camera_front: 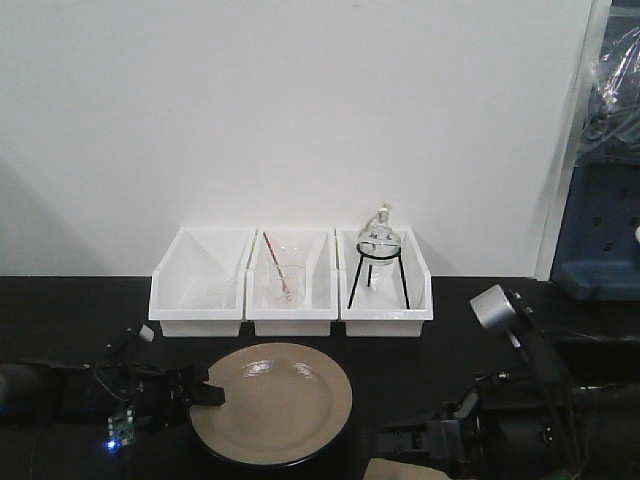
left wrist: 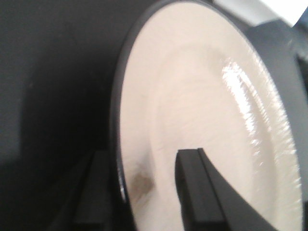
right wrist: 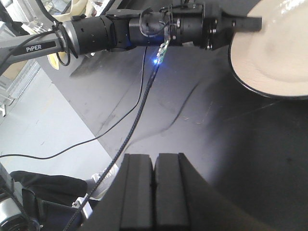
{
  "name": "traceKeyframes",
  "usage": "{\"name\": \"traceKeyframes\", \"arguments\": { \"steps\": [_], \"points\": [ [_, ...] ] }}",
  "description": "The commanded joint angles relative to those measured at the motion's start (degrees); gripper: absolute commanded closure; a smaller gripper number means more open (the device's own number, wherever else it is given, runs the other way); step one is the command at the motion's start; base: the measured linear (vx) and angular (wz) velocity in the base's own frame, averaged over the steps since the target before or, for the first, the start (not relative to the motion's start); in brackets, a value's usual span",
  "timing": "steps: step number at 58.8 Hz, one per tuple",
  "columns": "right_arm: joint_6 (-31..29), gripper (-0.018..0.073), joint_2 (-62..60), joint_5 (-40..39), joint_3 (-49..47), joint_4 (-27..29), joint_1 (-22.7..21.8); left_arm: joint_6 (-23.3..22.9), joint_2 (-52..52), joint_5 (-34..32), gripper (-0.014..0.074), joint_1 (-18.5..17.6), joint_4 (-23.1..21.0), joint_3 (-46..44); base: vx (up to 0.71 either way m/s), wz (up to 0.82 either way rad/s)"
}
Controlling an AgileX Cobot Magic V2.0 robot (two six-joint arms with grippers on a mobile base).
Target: Arrange circular plates on left workspace
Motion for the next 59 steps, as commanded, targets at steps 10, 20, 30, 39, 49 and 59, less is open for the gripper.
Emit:
{"name": "traceKeyframes", "arguments": {
  "steps": [10,20,30,39,49,59],
  "points": [
    [-0.85,0.0528,-1.36,1.01,-2.04,3.06,-0.24,0.00,-5.42,2.60,0.0156,1.31,-1.92,-2.02,0.00,0.00],
    [-0.85,0.0528,-1.36,1.07,-2.04,3.06,-0.24,0.00,-8.42,5.61,0.0156,3.81,1.56,-2.02,0.00,0.00],
    [-0.85,0.0528,-1.36,0.89,-2.04,3.13,-0.24,-3.71,-12.31,10.85,0.0164,7.83,7.85,-2.02,0.00,0.00],
    [-0.85,0.0528,-1.36,-0.97,-2.04,3.13,-0.24,-9.96,-16.52,15.74,0.0242,11.88,12.41,-2.02,0.00,0.00],
    [3.46,0.0532,-1.36,-4.99,-2.04,3.13,-1.88,-13.51,-22.85,21.02,0.0531,14.44,18.20,-1.26,0.00,0.00],
    [6.66,0.0570,-1.36,1.69,-2.04,3.07,-15.47,-12.82,-31.40,20.60,0.0602,14.70,22.64,4.06,0.00,0.01]
  ]
}}
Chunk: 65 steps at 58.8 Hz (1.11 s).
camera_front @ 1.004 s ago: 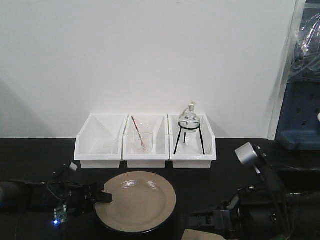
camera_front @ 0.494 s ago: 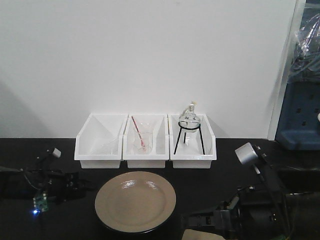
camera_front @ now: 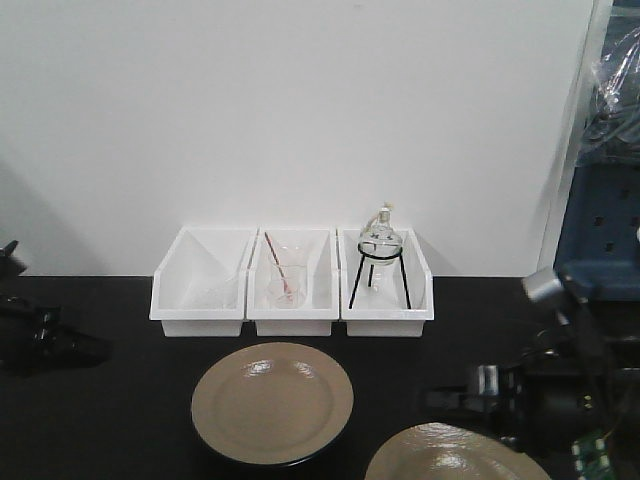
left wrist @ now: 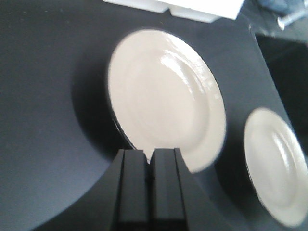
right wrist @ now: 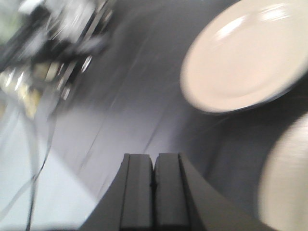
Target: Arrange circular plates on left workspace
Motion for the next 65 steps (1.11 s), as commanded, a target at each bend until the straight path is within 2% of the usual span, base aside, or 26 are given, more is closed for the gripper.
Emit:
{"name": "traceKeyframes", "arguments": {
  "steps": [1,6,7,8,12,17,27,32,41,48,54,58,65],
  "points": [
    [0.92,0.0570,-1.30,4.80,-2.04,3.03,-8.10,0.01,-7.03,0.65,0.0602,-0.01,-1.83,1.91,0.00,0.00],
    [0.97,0.0568,-0.70,10.58,-2.04,2.87,-17.91,1.90,-11.51,-0.19,0.0600,-0.01,-2.51,6.24,0.00,0.00],
    [0.49,0.0567,0.50,14.49,-2.04,0.88,-27.06,2.90,-16.55,-0.93,0.0599,-0.01,-3.30,11.15,0.00,0.00],
    [0.41,0.0567,0.86,14.63,-2.04,-0.02,-28.91,3.31,-17.26,-1.02,0.0600,-0.01,-3.48,12.36,0.00,0.00],
    [0.49,0.0567,2.36,13.72,-2.04,-4.23,-34.33,5.27,-21.24,-1.39,0.0600,-0.01,-4.55,16.49,0.00,0.00],
    [0.62,0.0567,4.71,10.96,-2.04,-8.55,-37.25,6.90,-26.00,-2.37,0.0600,-0.01,-6.01,21.92,0.00,0.00],
    [0.73,0.0555,10.35,8.11,-2.04,-10.23,-37.39,7.03,-34.69,-4.15,0.0600,-0.01,-8.51,31.88,0.00,0.00],
    [0.73,0.0512,13.10,8.23,-2.04,-10.23,-37.39,7.03,-38.23,-4.88,0.0600,-0.01,-8.40,35.11,0.00,0.00],
    [-0.08,0.0336,18.65,9.58,-2.04,-10.32,-36.83,7.03,-42.59,-6.29,0.0600,-0.07,-8.40,39.19,0.00,0.00],
    [-3.30,0.0132,22.35,9.74,-2.04,-10.26,-34.26,7.03,-43.50,-6.98,0.0600,-0.07,-8.37,40.75,0.00,0.00],
    [-3.73,0.0024,24.67,7.98,-2.04,-10.14,-31.74,7.03,-43.50,-6.98,0.0600,-0.07,-8.37,41.41,0.00,0.00],
    [-3.73,0.0001,25.84,6.67,-2.04,-9.63,-30.36,7.03,-43.50,-6.98,0.0598,-0.07,-8.31,41.57,0.00,0.00],
    [-3.73,0.0016,27.25,5.76,-2.04,-8.56,-27.93,7.03,-43.50,-6.98,0.0596,-0.01,-8.31,41.57,0.00,0.00]
  ]
}}
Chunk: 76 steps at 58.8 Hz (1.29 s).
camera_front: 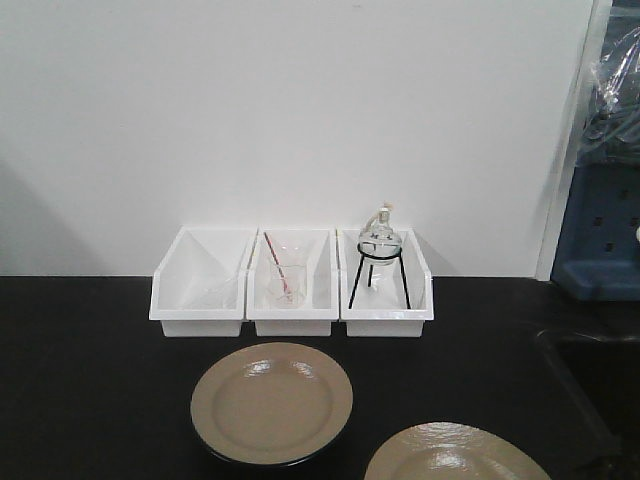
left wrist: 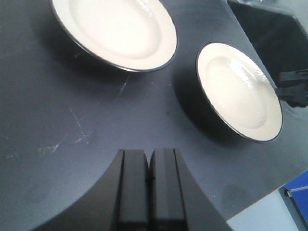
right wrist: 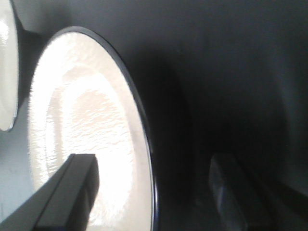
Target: Arrange circular plates on left workspace
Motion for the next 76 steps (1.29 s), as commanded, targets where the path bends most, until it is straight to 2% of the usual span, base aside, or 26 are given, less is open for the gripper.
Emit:
{"name": "traceKeyframes", "arguments": {
  "steps": [1,9,15,21,26,29,38,43,55,58,62,71,76],
  "points": [
    [-0.96,0.0022,-1.18,1.30,-1.46,3.60,1.86,0.13,-0.88,-0.40,0.0596,-0.08,-3.95,-1.34,0.00,0.00],
    [-1.17,0.0069,0.50,0.14,-1.46,5.76,5.05,0.13,-0.88,-0.90,0.0596,-0.08,-3.95,-1.34,0.00,0.00],
    [-1.25,0.0139,1.72,-0.17,-1.46,8.30,7.11,0.13,-0.88,-1.06,0.0596,-0.08,-3.95,-1.34,0.00,0.00],
    [-1.17,0.0291,2.07,-0.67,-1.46,10.68,8.20,0.13,-0.88,-1.04,0.0596,-0.08,-3.83,-1.34,0.00,0.00],
    [-1.17,0.0498,2.00,-0.78,-1.46,11.39,8.19,0.13,-0.88,-1.04,0.0596,-0.08,-3.48,-1.34,0.00,0.00],
    [-0.95,0.0575,2.00,-0.90,-1.46,11.46,8.12,0.13,-0.88,-1.04,0.0596,-0.08,-3.29,-1.34,0.00,0.00],
    [0.05,0.0568,1.22,-0.76,-1.46,13.51,6.44,0.13,-0.88,-1.04,0.0596,-0.08,-2.19,-1.34,0.00,0.00],
    [0.05,0.0565,-0.69,-0.77,-1.46,16.54,5.14,0.13,-0.88,-1.17,0.0596,-0.08,-1.87,-1.34,0.00,0.00],
    [-1.69,0.0564,-6.16,-0.73,-1.55,30.87,4.17,0.19,-0.88,-1.49,0.0596,-0.08,-1.87,-1.34,0.00,0.00],
    [-2.49,0.0564,-6.79,-0.58,-1.95,34.91,5.46,0.18,-0.88,-1.61,0.0596,-0.08,-1.87,-1.34,0.00,0.00],
    [-3.06,0.0564,-6.79,-0.50,-3.38,37.70,8.03,0.18,-0.88,-1.99,0.0596,-0.08,-1.87,-1.34,0.00,0.00],
    [-1.88,0.0563,-5.49,-4.81,-9.61,37.72,16.50,0.25,-0.82,-2.73,0.0596,-0.08,-1.87,-1.34,0.00,0.00],
    [-0.38,0.0563,-3.73,-8.17,-13.86,37.72,21.55,1.74,-0.82,-2.84,0.0596,-0.08,-1.94,-1.34,0.00,0.00]
  ]
}}
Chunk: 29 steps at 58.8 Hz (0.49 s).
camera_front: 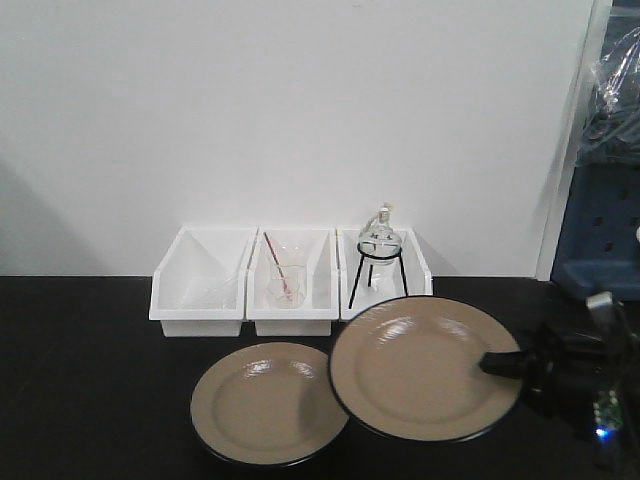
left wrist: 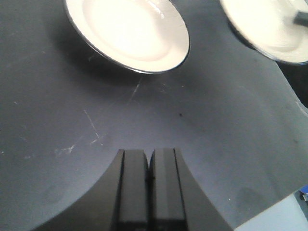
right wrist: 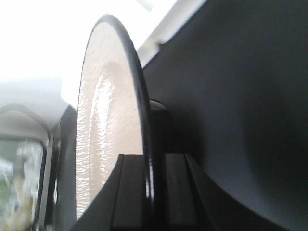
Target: Arrange circular plates on left workspace
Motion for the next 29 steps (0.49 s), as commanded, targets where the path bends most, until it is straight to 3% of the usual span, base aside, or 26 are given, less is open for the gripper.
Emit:
{"name": "traceKeyframes", "arguments": {
  "steps": [1,13,29],
  "points": [
    [1.65,0.0563,-1.22,0.75,-6.02,7.74,5.02,1.27,-0.82,-0.48,0.0596,-0.08,-3.35,-1.34,0.00,0.00],
    [3.99,0.0563,5.90,-5.71,-16.18,7.74,14.78,1.45,-0.82,-0.37,0.0596,-0.08,-3.35,-1.34,0.00,0.00],
    [4.92,0.0563,14.74,-7.64,-22.95,7.74,20.89,2.39,-0.82,-0.38,0.0596,-0.08,-3.35,-1.34,0.00,0.00]
  ]
}}
